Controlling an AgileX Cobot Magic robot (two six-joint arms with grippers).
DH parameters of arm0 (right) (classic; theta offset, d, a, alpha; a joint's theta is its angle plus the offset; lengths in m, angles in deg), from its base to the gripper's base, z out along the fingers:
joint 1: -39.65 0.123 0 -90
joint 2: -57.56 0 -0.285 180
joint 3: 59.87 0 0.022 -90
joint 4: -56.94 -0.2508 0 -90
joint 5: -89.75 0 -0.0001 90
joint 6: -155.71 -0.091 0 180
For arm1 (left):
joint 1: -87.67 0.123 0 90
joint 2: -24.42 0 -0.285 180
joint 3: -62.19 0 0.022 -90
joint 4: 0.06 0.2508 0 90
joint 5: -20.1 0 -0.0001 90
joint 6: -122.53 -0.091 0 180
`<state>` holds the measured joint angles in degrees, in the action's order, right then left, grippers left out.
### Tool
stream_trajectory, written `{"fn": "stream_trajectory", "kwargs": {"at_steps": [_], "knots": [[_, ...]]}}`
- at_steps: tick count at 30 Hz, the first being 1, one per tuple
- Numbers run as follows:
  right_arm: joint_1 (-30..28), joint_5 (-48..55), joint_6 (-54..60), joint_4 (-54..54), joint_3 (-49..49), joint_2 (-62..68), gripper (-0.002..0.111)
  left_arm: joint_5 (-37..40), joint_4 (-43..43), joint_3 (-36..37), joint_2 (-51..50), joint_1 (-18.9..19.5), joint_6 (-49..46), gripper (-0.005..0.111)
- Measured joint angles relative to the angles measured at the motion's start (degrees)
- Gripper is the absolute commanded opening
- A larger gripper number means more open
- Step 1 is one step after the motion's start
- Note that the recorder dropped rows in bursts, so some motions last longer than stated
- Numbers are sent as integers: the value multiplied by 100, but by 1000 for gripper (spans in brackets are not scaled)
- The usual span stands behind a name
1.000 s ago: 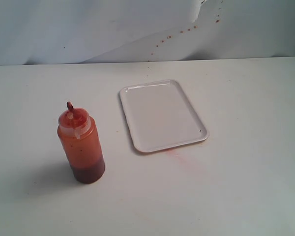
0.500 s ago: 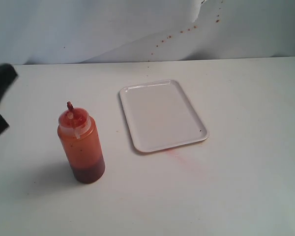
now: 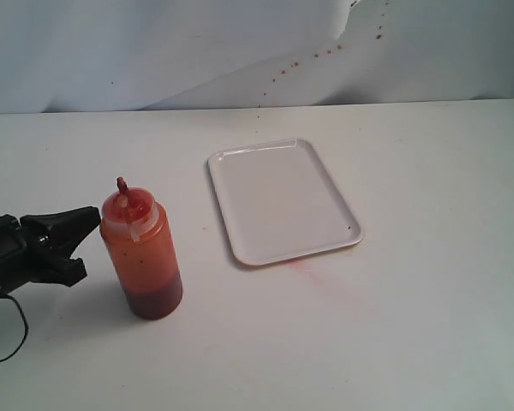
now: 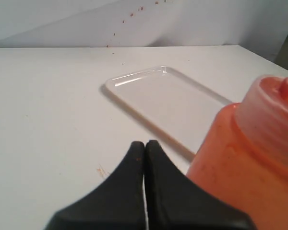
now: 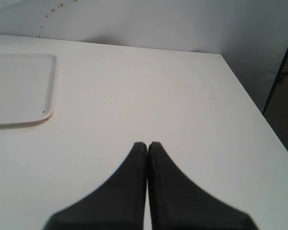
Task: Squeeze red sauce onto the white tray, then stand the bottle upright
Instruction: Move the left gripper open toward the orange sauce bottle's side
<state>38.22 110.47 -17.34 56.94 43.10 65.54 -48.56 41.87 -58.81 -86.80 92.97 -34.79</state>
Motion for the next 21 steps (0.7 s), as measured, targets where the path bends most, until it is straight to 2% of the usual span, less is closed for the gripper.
{"fn": "stream_trajectory", "kwargs": {"at_steps": [4,7,12,16,21], "knots": [[0,0,0,0,0,0,0,8,-3,-26,-104,0,-667,0],[0,0,0,0,0,0,0,419,-266,-47,-108,0,-1366,0],[0,0,0,0,0,0,0,929,-412,-32,-131,102,-1567,0],[0,0,0,0,0,0,0,588,-173,141,-134,634,-1472,0],[0,0,0,0,0,0,0,41,1420,404,-134,1677,-1417,0]]}}
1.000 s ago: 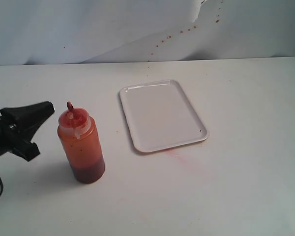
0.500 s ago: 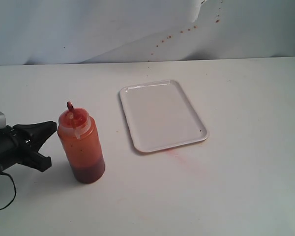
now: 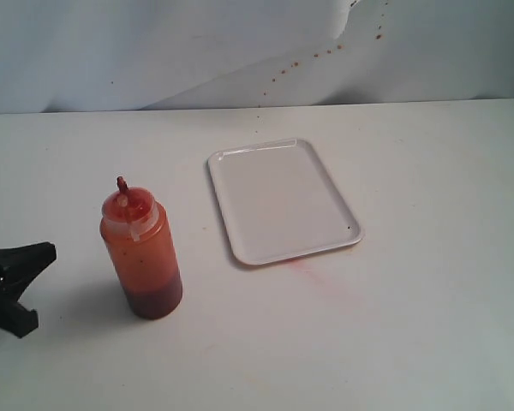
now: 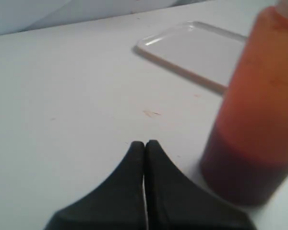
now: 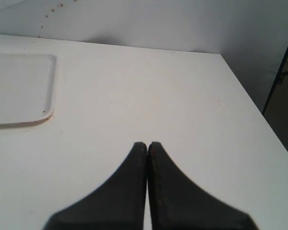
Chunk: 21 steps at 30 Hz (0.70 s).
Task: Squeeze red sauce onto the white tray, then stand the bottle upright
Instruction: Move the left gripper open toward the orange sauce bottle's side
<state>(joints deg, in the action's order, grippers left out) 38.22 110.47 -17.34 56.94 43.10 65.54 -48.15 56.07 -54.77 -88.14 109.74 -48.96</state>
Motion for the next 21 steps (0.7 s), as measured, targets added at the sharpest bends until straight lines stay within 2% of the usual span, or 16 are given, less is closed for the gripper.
{"fn": "stream_trajectory", "kwargs": {"at_steps": [3,7,14,19,21], "knots": [[0,0,0,0,0,0,0,-43,980,25,0,350,300,0],[0,0,0,0,0,0,0,-77,1637,25,-60,345,530,0],[0,0,0,0,0,0,0,-77,1695,25,-802,-175,-85,0],[0,0,0,0,0,0,0,-77,1368,25,-1366,-236,-390,1],[0,0,0,0,0,0,0,-77,1368,-22,-1475,-236,-416,6]]}}
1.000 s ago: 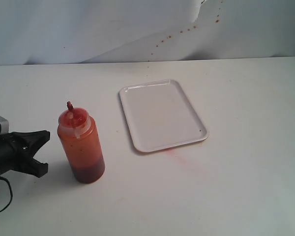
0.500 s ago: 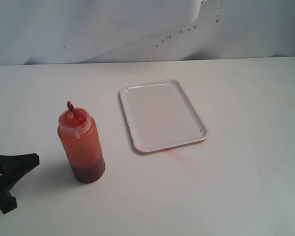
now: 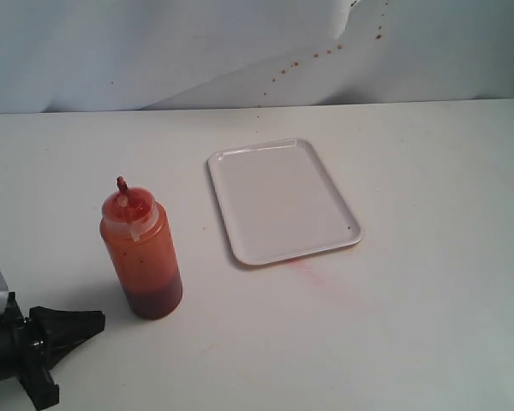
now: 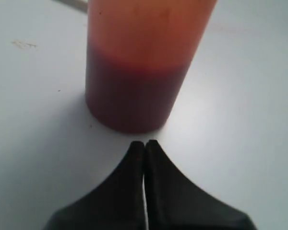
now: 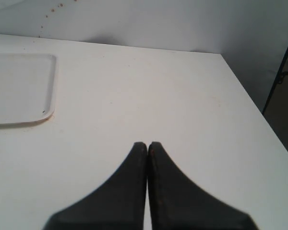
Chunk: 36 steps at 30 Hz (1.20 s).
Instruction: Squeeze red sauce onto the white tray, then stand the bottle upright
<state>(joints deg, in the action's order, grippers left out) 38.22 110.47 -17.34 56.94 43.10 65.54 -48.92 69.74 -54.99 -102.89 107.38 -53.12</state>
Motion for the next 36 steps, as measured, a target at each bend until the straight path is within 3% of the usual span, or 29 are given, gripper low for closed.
{"fn": "stream_trajectory", "kwargs": {"at_steps": [2,4,5,6,8,16,23,36], "knots": [[0,0,0,0,0,0,0,0,34,-98,-73,0,0,17],[0,0,0,0,0,0,0,0,88,-206,-107,0,0,42],[0,0,0,0,0,0,0,0,87,-234,-115,0,0,55],[0,0,0,0,0,0,0,0,68,-257,-120,0,0,77],[0,0,0,0,0,0,0,0,-44,-272,-129,0,157,104],[0,0,0,0,0,0,0,0,-65,-651,-129,-439,1342,104],[0,0,0,0,0,0,0,0,89,-946,-133,-1020,701,104],[0,0,0,0,0,0,0,0,-117,-1744,-142,-1369,576,104]]}}
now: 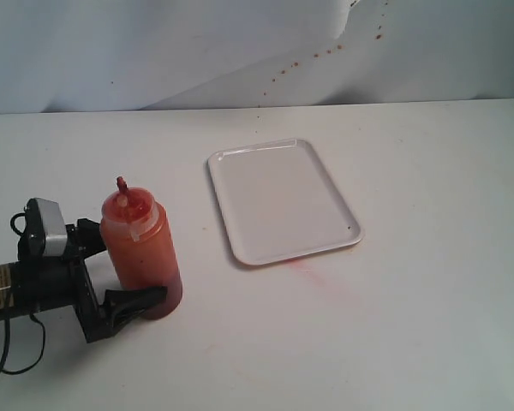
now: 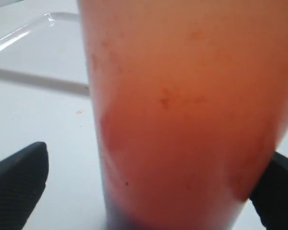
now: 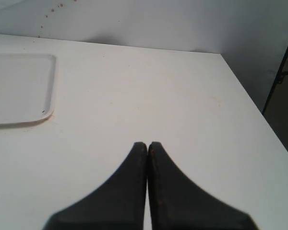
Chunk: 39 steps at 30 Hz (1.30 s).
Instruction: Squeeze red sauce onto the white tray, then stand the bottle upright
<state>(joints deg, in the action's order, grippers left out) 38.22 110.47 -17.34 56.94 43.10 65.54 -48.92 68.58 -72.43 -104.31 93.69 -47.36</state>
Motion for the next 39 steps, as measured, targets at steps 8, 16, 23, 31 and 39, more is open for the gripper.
{"fn": "stream_trajectory", "kwargs": {"at_steps": [8,16,23,31,39], "knots": [[0,0,0,0,0,0,0,-24,-98,-43,-343,-168,-13,104],[0,0,0,0,0,0,0,-24,-425,-401,-613,-431,-27,104],[0,0,-11,0,0,0,0,-24,-398,-401,-613,-431,-40,55],[0,0,-11,0,0,0,0,-50,-321,-401,-613,-454,-90,1],[0,0,-11,0,0,0,0,-60,-223,-401,-613,-454,-133,0]]}}
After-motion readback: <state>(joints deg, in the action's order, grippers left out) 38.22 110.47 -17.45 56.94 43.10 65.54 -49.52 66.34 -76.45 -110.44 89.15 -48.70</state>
